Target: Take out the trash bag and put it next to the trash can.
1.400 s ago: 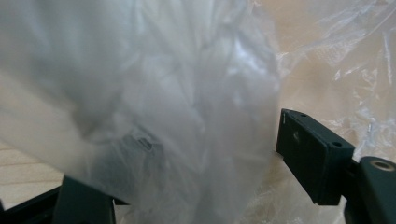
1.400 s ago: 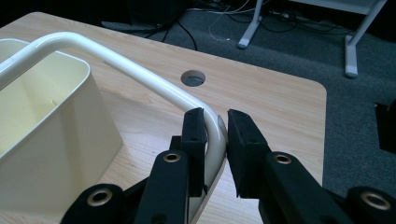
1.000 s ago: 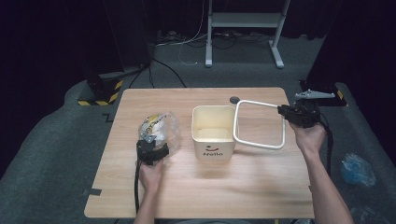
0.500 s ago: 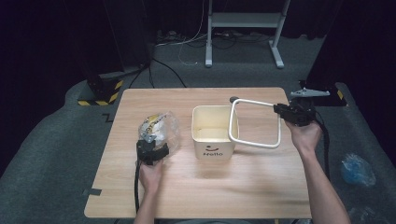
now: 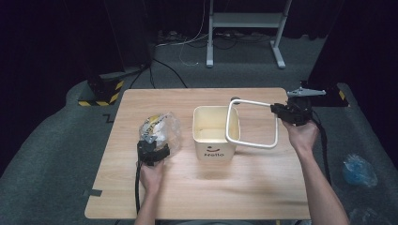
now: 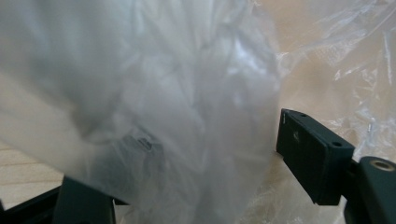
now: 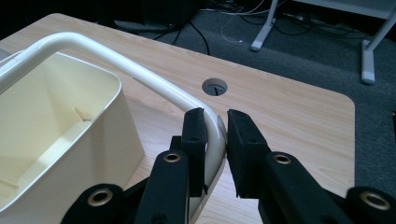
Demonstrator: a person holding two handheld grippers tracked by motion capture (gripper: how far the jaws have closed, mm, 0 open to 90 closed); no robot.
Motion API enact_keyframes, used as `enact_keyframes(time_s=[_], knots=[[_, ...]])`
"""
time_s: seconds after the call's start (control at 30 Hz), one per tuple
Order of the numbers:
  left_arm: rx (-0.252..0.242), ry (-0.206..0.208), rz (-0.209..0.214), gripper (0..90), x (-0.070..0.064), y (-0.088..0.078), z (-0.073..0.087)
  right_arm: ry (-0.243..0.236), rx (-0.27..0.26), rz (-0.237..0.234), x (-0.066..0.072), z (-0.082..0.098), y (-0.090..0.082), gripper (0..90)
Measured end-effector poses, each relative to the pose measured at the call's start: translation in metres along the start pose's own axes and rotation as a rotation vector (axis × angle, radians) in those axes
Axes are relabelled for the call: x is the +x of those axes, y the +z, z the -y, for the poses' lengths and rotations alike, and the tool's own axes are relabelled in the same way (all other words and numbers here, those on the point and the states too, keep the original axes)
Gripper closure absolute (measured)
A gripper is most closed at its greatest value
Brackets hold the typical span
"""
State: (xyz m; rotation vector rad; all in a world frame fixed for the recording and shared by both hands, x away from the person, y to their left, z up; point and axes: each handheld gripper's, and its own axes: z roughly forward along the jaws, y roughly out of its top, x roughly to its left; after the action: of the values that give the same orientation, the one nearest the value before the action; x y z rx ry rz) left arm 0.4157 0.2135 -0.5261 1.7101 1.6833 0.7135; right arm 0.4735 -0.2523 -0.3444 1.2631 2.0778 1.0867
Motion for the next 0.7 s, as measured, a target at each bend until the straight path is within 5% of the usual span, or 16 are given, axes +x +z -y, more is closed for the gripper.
enact_keyframes(time_s=[0.7], knots=[[0.001, 0.001, 0.000, 30.0, 0.000, 0.000, 0.000, -0.015, -0.003, -0.021, 0.013, -0.012, 0.007, 77.8]])
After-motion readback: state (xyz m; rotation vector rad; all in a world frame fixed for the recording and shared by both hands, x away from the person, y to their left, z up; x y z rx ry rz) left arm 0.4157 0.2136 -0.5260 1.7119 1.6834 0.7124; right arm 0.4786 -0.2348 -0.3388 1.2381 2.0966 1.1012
